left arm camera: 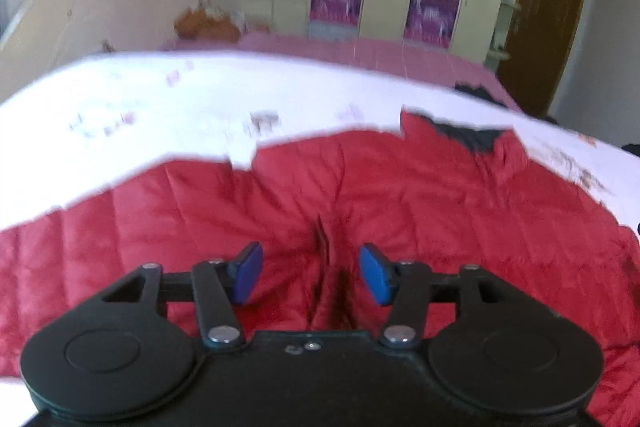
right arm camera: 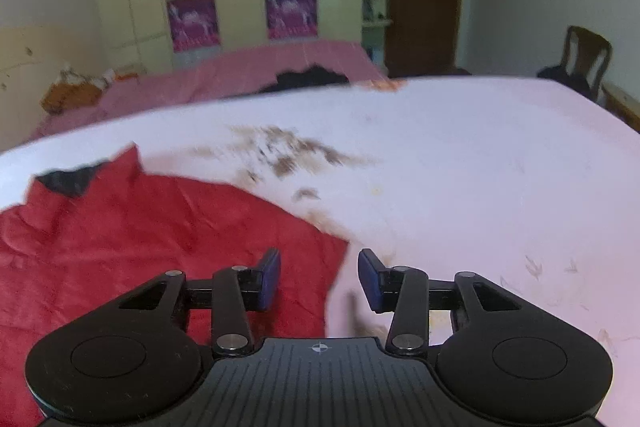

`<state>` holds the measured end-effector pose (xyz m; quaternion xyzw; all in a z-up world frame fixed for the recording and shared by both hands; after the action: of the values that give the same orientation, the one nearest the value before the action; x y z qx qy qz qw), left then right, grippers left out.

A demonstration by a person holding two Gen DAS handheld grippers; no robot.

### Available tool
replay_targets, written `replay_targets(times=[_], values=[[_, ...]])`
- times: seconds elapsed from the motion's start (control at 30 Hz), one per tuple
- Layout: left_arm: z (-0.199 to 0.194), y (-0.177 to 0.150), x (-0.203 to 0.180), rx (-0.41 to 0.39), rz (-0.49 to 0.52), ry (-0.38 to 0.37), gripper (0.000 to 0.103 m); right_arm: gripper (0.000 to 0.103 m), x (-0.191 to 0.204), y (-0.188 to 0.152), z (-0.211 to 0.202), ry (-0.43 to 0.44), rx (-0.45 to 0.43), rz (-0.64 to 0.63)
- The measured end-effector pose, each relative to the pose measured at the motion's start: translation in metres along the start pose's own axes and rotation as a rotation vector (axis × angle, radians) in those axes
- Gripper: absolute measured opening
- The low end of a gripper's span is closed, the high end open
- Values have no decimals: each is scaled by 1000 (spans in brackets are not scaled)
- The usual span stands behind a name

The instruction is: Fold large clothes

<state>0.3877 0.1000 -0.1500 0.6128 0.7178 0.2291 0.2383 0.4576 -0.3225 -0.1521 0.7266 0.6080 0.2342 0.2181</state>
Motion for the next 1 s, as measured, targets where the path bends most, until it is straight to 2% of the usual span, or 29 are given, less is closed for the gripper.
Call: replay_targets(times=[0.07,0.13,0.23,0.3,0.37,0.53,0.63,0.83,1.0], values=[[-7,2,-8,-17,24,-33,53,43,11,0,0,43,5,-12],[-2,3,-22,3,66,-67,53,43,29,-4,6,66,27,-47],[17,-2,-34,51,97,-57,52,43,50,-12,17,83,62,-97],[34,-7,-33,100,94,-21,52,43,59,-19,25,64,78,-138],[45,-9,-26,136,69,-26,53,43,57,-25,38,14,99,-165],[47,-8,-24,151,57,-23,53,43,52,-22,42,-27,118,-161],[45,-8,-25,155,50,-21,52,43,72,-23,20,40,74,-189],[32,-5,-23,162,33,-13,53,43,122,-44,8,174,100,-260],[12,-4,-13,140,19,-5,62,43,140,-62,23,149,135,-335]])
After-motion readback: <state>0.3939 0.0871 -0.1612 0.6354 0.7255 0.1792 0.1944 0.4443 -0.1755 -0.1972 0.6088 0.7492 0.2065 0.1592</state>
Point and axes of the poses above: each gripper's, at about its wrist camera, not at the fingertips, and z roughly the way its jaws point, x to its left, y to its top, the point moved 4 cm from there along z, roughly the way its jaws point, and after that the axes turned 11 degrees about x, right-handed, at the moved point
